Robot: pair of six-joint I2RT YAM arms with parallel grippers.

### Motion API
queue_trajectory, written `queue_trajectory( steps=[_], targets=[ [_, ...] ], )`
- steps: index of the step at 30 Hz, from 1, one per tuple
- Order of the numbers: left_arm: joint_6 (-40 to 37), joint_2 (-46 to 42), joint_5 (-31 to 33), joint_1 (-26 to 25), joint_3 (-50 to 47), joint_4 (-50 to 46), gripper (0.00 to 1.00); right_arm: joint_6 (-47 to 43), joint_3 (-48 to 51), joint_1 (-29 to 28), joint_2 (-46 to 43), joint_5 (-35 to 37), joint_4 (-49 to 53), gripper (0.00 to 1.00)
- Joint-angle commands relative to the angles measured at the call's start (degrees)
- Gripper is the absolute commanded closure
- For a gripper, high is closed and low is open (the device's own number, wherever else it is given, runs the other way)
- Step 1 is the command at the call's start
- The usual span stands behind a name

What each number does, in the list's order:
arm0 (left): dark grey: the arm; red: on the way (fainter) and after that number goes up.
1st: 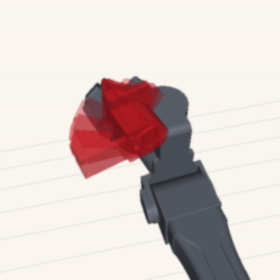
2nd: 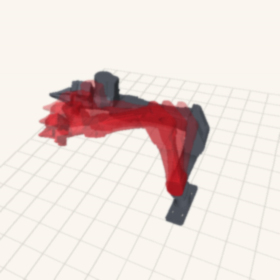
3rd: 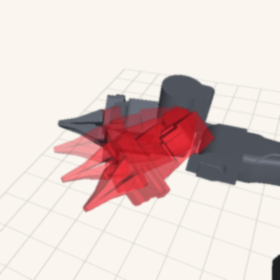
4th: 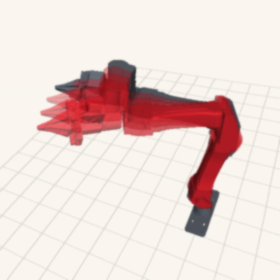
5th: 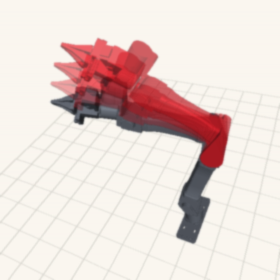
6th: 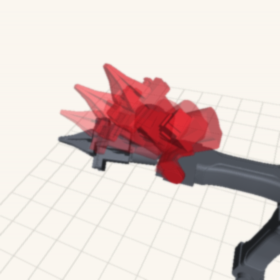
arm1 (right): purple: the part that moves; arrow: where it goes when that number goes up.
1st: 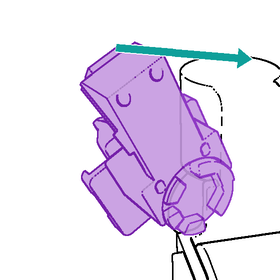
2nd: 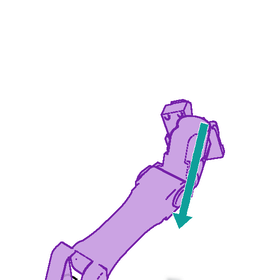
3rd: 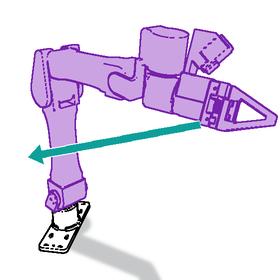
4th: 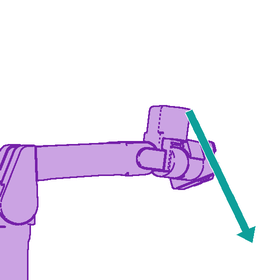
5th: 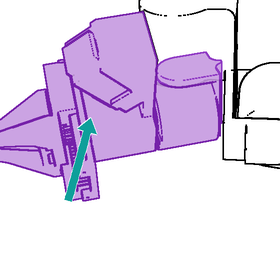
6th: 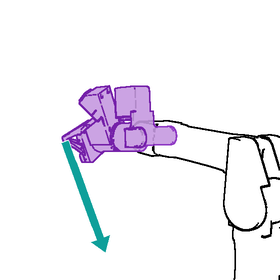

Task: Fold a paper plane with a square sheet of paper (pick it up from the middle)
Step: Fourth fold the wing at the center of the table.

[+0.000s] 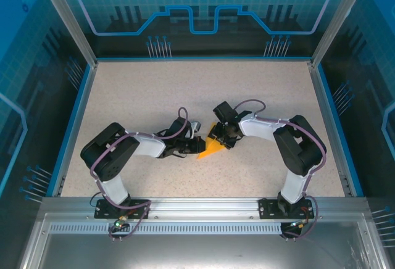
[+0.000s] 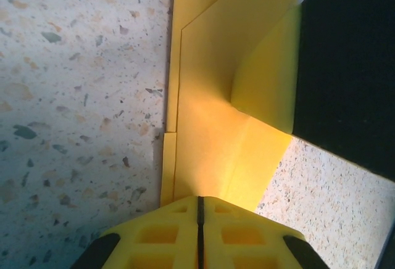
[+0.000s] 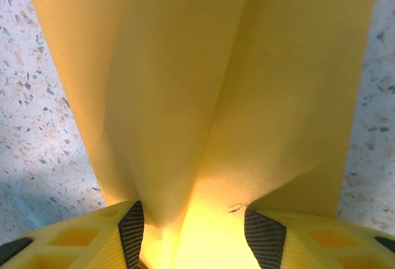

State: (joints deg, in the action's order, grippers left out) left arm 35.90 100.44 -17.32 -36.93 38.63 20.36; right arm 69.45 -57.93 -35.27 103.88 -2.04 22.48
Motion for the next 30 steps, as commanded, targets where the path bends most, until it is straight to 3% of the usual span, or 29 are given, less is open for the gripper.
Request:
queue_trajectory(
  steps=[1, 20, 30],
  targets=[
    [-1.3, -0.9, 3.9, -0.1, 0.9, -3.0, 0.91, 0.0, 6.4, -0.8, 11.1, 2.3, 8.0, 0.44],
    [-0.7, 0.1, 4.2, -0.5, 0.3, -3.0, 0.91, -0.4, 6.5, -0.8, 11.9, 1.9, 7.6, 0.43],
    [-1.4, 1.1, 7.7, -1.7, 0.9, -9.0, 0.94, -1.2, 5.7, -0.8, 10.6, 1.4, 7.6, 0.43]
  ],
)
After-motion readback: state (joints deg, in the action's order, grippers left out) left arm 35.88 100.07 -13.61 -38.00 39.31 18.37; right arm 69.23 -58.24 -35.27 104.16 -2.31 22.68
